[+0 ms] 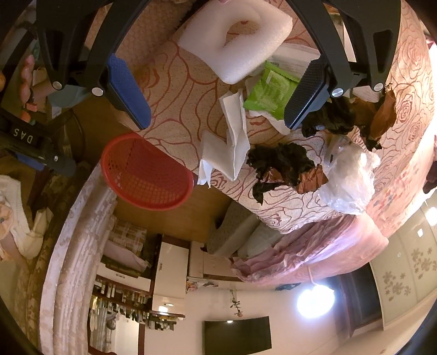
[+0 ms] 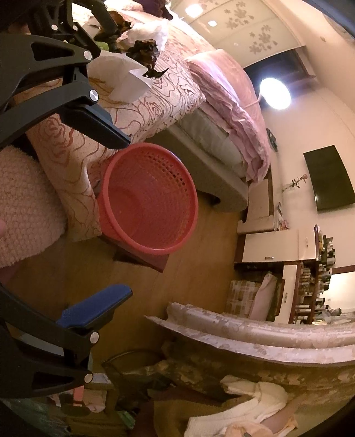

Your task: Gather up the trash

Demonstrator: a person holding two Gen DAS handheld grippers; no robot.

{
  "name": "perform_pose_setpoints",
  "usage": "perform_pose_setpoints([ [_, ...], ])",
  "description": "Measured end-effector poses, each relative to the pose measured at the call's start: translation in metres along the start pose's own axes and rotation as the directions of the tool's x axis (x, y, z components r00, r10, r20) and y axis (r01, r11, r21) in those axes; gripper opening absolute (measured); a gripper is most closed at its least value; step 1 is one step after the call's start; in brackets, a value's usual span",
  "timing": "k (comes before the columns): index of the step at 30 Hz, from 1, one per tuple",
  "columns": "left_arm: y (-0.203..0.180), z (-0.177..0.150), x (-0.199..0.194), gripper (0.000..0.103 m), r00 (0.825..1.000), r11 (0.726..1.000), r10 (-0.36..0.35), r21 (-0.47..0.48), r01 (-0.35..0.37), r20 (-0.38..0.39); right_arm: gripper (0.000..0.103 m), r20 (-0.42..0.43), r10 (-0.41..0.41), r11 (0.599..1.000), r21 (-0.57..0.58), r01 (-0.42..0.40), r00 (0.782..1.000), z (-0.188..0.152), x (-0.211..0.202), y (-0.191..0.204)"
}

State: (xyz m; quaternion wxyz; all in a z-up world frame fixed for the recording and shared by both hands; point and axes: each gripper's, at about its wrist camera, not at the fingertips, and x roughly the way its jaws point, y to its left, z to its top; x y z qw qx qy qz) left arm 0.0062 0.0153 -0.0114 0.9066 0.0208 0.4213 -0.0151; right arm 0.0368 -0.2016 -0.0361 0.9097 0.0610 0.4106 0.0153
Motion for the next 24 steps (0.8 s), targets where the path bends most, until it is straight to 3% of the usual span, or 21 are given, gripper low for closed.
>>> perform_pose_setpoints([
  [24, 0.005, -0.008, 0.000, 0.094, 1.000, 1.000, 0.017, -0.020, -0.017, -0.016, 0.096, -0.007, 0.001, 1.000, 0.005, -0.001, 1.000, 0.000, 0.003, -0.011],
])
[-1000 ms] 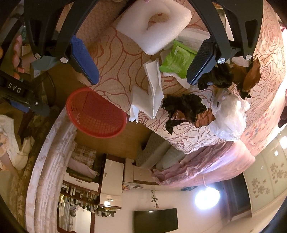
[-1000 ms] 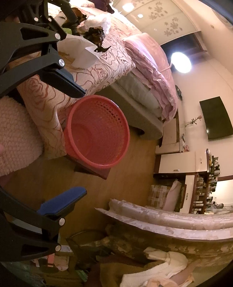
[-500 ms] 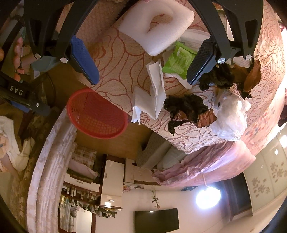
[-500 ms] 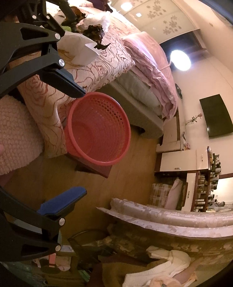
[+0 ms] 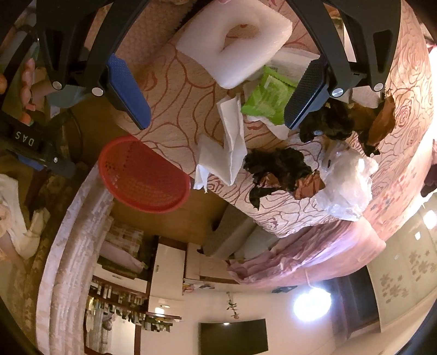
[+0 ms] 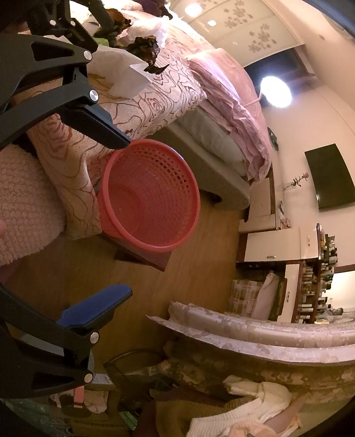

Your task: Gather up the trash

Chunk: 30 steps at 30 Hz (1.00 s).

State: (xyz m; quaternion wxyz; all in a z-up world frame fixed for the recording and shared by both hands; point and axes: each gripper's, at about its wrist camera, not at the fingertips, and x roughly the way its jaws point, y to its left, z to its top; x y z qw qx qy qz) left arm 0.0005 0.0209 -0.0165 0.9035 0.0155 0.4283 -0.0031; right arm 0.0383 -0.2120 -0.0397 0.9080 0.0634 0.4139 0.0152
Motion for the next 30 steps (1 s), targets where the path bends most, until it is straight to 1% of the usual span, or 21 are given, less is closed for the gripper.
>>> perform_pose_setpoints([
  [5, 0.014, 0.002, -0.002, 0.094, 1.000, 0.999, 0.017, -0.035, -0.017, -0.006, 0.096, -0.006, 0.003, 1.000, -0.005, -0.003, 1.000, -0.003, 0.002, 0.001],
  [9, 0.038, 0.004, -0.005, 0.094, 0.999, 0.995, 0.038, -0.095, -0.039, -0.013, 0.096, -0.012, 0.013, 1.000, -0.021, -0.013, 1.000, -0.006, 0.004, 0.005],
  [13, 0.066, 0.003, -0.014, 0.094, 0.997, 0.985, 0.073, -0.157, -0.073, -0.006, 0.096, -0.033, 0.039, 0.998, -0.054, -0.041, 0.999, -0.010, 0.009, 0.016],
  [16, 0.090, 0.000, -0.023, 0.094, 0.994, 0.972, 0.110, -0.210, -0.108, 0.001, 0.096, -0.052, 0.073, 0.993, -0.085, -0.077, 0.996, -0.011, 0.012, 0.027],
  [20, 0.125, -0.007, -0.034, 0.094, 0.986, 0.947, 0.165, -0.281, -0.159, -0.003, 0.096, -0.081, 0.138, 0.978, -0.145, -0.149, 0.987, -0.014, 0.013, 0.048],
  [23, 0.148, -0.013, -0.038, 0.094, 0.982, 0.926, 0.191, -0.330, -0.185, -0.013, 0.096, -0.105, 0.176, 0.963, -0.188, -0.194, 0.979, -0.015, 0.016, 0.065],
  [26, 0.162, -0.018, -0.043, 0.094, 0.976, 0.910, 0.218, -0.358, -0.209, -0.016, 0.096, -0.119, 0.208, 0.947, -0.222, -0.230, 0.971, -0.011, 0.018, 0.083],
  [30, 0.174, -0.023, -0.046, 0.094, 0.970, 0.893, 0.242, -0.386, -0.231, -0.023, 0.096, -0.137, 0.267, 0.922, -0.251, -0.294, 0.954, 0.000, 0.021, 0.111],
])
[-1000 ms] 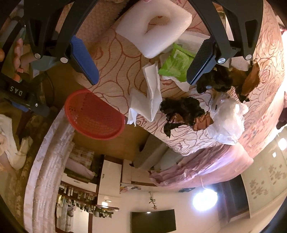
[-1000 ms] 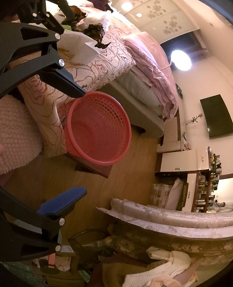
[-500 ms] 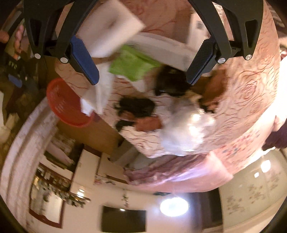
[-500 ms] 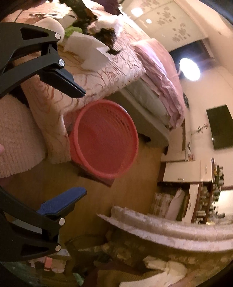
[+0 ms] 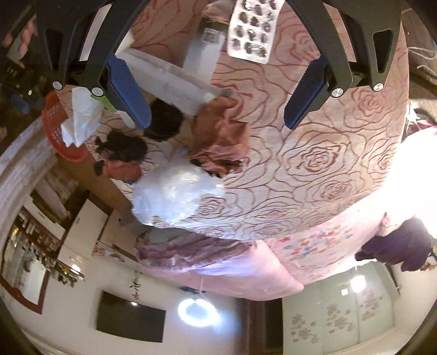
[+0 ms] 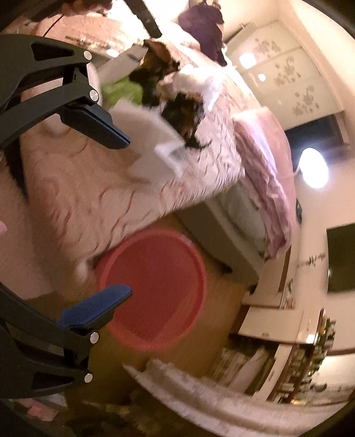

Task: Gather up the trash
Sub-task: 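Grasp the white tissue with the right gripper while the left gripper approaches the foam, then grasp the white foam piece with the left gripper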

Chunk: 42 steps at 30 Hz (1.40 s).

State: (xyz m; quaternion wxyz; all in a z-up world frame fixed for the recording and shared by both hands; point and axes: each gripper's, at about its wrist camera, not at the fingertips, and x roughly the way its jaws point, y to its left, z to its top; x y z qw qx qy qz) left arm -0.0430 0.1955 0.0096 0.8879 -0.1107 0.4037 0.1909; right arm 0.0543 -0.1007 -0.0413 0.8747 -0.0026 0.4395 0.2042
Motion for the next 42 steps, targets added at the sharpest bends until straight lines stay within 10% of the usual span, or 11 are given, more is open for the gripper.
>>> perform_pose_setpoints([
  [12, 0.015, -0.010, 0.006, 0.094, 1.000, 1.000, 0.001, -0.022, -0.002, -0.014, 0.096, -0.077, 0.093, 0.988, -0.113, -0.101, 0.993, 0.026, 0.038, 0.048],
  [26, -0.062, -0.033, -0.003, 0.094, 0.981, 0.959, -0.191, 0.208, 0.195, -0.039, 0.018, -0.170, 0.090, 0.986, -0.122, -0.111, 0.981, 0.017, 0.069, 0.039],
  [39, -0.097, -0.075, -0.003, 0.092, 0.957, 0.907, -0.238, 0.314, 0.280, -0.164, 0.016, -0.114, 0.096, 0.994, -0.049, -0.102, 0.989, 0.022, 0.052, 0.010],
  [42, -0.096, -0.079, 0.005, 0.075, 0.956, 0.913, -0.218, 0.305, 0.270, -0.196, 0.016, -0.106, 0.096, 0.994, -0.046, -0.101, 0.990, 0.023, 0.049, 0.008],
])
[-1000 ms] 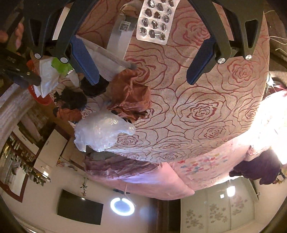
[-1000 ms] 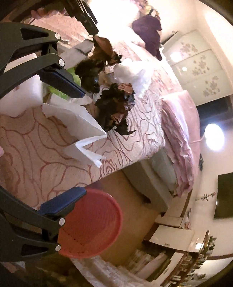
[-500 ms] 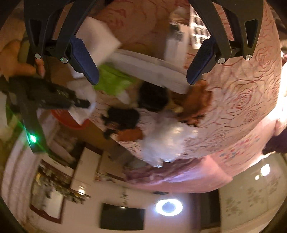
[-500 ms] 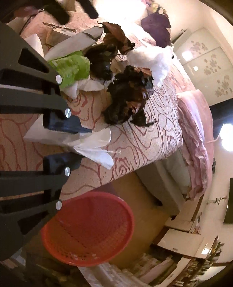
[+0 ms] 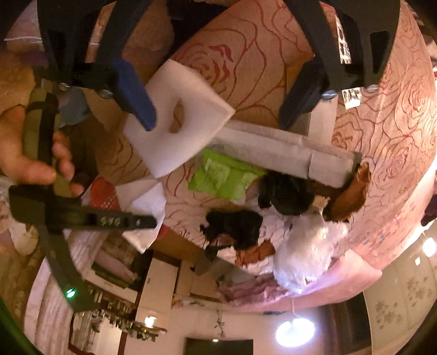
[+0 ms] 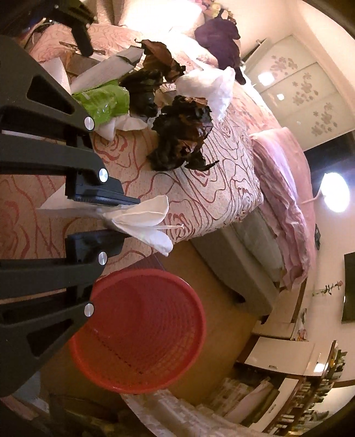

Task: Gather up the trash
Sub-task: 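Grasp the white foam piece with the left gripper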

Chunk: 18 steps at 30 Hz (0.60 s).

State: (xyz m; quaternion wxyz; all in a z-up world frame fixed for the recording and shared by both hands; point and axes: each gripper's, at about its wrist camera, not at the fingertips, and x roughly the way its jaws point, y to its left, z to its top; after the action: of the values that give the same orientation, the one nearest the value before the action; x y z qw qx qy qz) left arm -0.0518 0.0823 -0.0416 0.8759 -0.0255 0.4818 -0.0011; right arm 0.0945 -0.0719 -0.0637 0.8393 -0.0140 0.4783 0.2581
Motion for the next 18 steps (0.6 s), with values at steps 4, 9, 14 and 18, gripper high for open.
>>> perform_pose_setpoints([
  [4, 0.009, -0.003, 0.011, 0.044, 0.999, 0.999, -0.020, -0.049, 0.018, -0.048, 0.016, 0.009, -0.002, 1.000, 0.007, 0.001, 1.000, 0.000, -0.003, -0.003],
  [9, 0.010, -0.004, 0.010, 0.023, 0.998, 0.997, -0.039, -0.066, 0.036, -0.042, 0.016, 0.008, -0.002, 1.000, 0.014, 0.001, 1.000, -0.002, -0.005, -0.004],
  [14, 0.009, -0.002, -0.008, 0.023, 0.998, 0.996, -0.056, -0.061, 0.058, 0.020, 0.016, 0.025, 0.004, 1.000, 0.011, -0.004, 1.000, -0.003, -0.012, -0.005],
  [18, 0.010, 0.005, -0.020, 0.023, 0.995, 0.995, -0.065, -0.068, 0.070, 0.072, 0.016, 0.054, -0.008, 1.000, 0.002, 0.008, 0.999, -0.002, -0.022, -0.005],
])
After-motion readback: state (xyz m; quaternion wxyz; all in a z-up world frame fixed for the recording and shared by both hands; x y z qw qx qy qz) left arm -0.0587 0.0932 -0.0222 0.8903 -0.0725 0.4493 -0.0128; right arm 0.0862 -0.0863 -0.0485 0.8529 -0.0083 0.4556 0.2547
